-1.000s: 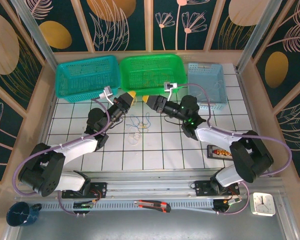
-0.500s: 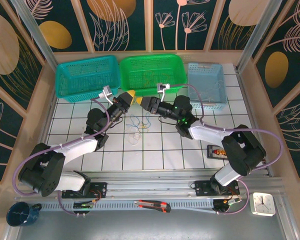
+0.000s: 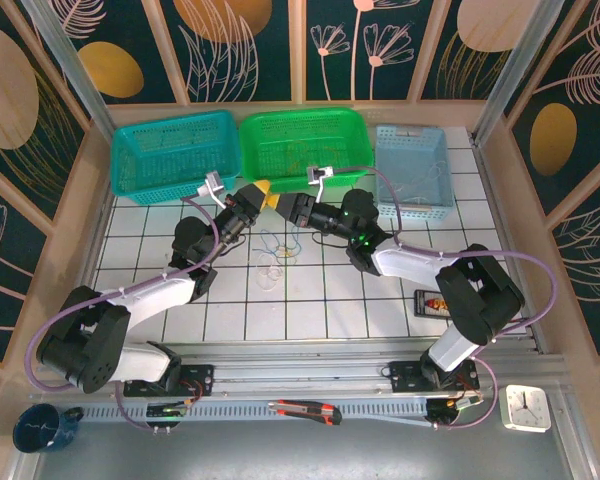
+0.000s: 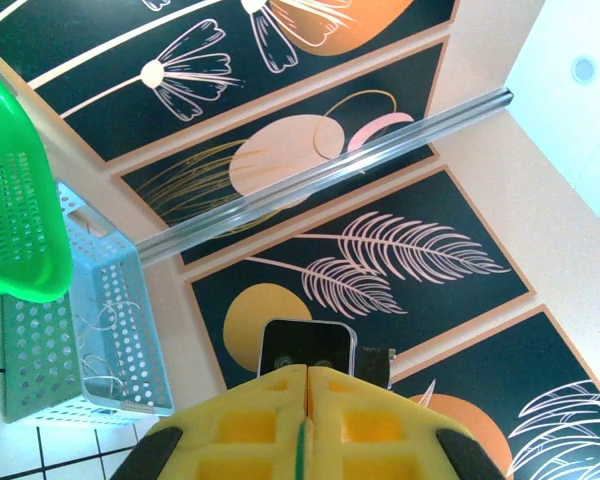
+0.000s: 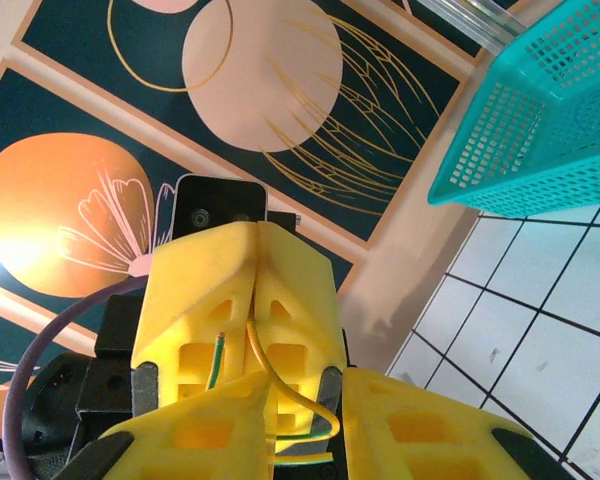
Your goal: Untangle the cables
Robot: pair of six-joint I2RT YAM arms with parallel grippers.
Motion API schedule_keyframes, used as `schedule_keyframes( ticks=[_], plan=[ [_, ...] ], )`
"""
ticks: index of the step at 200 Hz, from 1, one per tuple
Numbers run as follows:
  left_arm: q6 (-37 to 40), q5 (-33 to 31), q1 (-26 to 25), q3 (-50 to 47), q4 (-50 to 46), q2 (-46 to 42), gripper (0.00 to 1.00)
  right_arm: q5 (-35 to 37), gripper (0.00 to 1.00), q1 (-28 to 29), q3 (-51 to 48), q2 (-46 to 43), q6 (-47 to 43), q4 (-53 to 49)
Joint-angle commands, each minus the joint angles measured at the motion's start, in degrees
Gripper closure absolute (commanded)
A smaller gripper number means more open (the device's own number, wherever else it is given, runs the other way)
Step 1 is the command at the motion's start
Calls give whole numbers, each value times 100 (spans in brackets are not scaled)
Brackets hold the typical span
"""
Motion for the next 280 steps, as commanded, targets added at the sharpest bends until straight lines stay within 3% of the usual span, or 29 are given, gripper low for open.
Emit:
schedule_keyframes(
  ticks=[1, 14, 36, 83, 125, 164, 224, 280],
  plan=[
    [-80, 17, -26, 112, 343, 28, 100, -68, 78, 50, 195, 43, 7, 285],
    [-72, 26, -27, 121, 345, 35, 100, -69, 82, 64, 203, 35, -1, 272],
    [-66, 26, -23, 121, 348, 39, 100, -61, 100, 61, 203, 5, -35, 195],
    [314, -8, -17, 208, 64, -145, 94, 239, 100, -69, -137, -312, -376, -512],
    [1192, 10, -6, 445, -842, -473, 85, 1024, 100, -179, -228, -885, -1565, -2535],
    [1634, 70, -7, 481, -1224, -544, 79, 1457, 100, -214, -153, -1181, -2274, -3595],
    [2547, 275, -1, 475, -2117, -580, 64, 1326, 100, -496, -265, -1588, -2370, -3833],
    [2015, 892, -15, 278, -1728, -188, 56, 1233, 100, -532, -158, -1662, -2322, -3833]
  ],
)
